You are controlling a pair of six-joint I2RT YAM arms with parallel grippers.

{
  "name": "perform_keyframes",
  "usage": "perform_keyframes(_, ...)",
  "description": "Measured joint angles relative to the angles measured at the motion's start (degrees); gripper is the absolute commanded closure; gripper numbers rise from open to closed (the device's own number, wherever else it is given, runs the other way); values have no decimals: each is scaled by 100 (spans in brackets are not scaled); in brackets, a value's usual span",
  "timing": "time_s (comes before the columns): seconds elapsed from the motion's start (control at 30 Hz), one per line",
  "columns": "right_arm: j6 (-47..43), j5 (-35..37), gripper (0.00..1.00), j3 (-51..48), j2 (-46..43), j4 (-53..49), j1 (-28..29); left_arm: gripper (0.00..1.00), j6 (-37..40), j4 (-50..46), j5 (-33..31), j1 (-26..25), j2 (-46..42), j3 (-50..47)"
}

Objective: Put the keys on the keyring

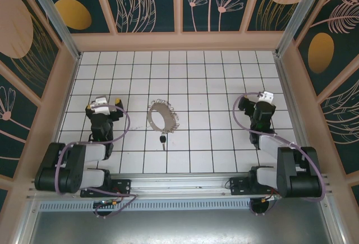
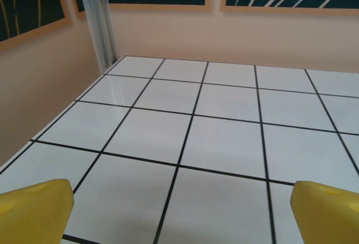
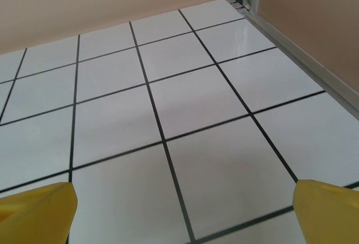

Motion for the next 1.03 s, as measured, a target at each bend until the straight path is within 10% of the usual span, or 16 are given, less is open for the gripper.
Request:
perform_keyframes(0.33,-455,-527,1,-800,1539,3117,-42,2,17,848,407,184,892,254)
perform_keyframes(1.03,-535,-1362,1,-260,1718,2879,-356,1,13,820,431,214,892,378)
